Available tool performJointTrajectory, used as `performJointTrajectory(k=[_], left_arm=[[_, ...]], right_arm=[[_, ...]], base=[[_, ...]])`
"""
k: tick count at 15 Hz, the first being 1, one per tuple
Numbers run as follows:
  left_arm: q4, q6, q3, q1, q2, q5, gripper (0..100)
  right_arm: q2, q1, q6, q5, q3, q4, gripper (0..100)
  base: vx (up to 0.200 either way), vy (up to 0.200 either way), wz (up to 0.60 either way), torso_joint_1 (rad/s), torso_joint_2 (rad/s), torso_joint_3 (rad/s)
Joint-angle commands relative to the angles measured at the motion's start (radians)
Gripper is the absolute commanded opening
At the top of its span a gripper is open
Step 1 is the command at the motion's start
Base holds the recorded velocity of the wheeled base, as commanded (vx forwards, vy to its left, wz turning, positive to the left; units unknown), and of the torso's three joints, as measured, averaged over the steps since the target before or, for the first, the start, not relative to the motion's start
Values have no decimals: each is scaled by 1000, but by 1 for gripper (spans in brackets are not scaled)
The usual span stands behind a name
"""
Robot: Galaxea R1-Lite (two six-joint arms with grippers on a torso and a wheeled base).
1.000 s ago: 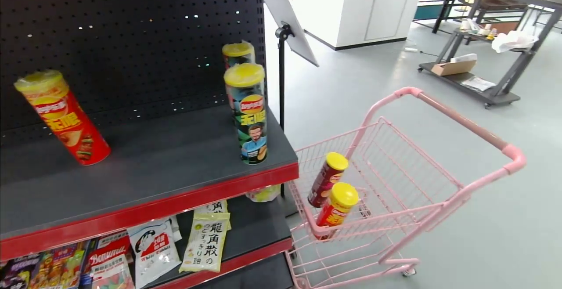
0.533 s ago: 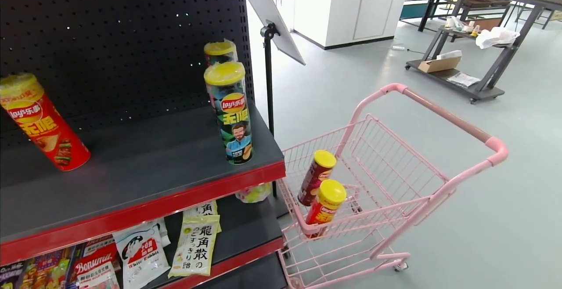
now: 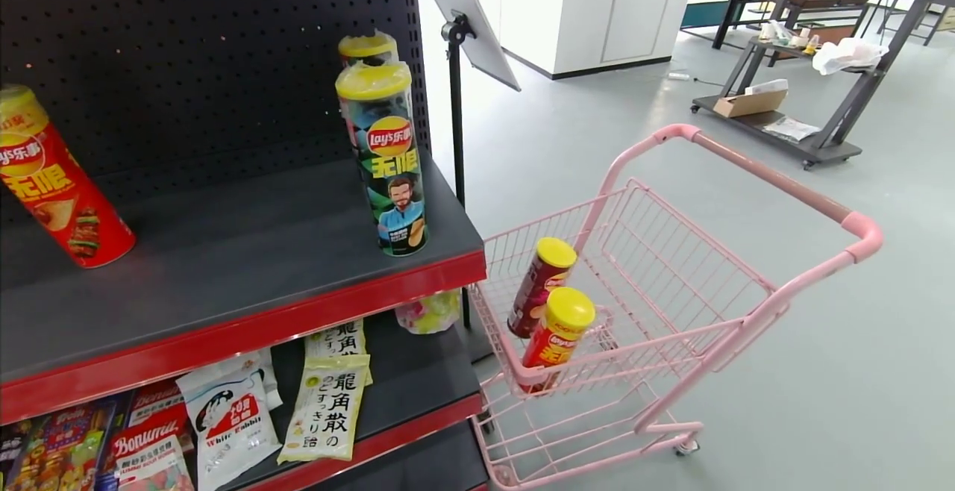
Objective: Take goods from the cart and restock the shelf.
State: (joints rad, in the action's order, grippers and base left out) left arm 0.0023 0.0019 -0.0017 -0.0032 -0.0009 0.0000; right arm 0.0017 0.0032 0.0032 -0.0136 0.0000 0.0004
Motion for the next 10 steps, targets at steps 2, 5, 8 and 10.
performJointTrajectory(k=[2, 5, 8, 10], left_arm=[[-1, 0, 0, 0, 1, 0, 100], [1, 0, -1, 0, 1, 0, 100], [-1, 0, -1, 0, 1, 0, 100], [1, 0, -1, 0, 1, 0, 100]], right_arm=[[0, 0, -2, 0, 0, 0, 100], [0, 0, -3, 0, 0, 0, 100], [0, 0, -5, 0, 0, 0, 100], [0, 0, -5, 0, 0, 0, 100]], base=[[0, 0, 0, -144, 403, 254], [0, 0, 0, -181, 505, 326], [0, 0, 0, -183, 540, 357], [0, 0, 0, -154, 500, 342]])
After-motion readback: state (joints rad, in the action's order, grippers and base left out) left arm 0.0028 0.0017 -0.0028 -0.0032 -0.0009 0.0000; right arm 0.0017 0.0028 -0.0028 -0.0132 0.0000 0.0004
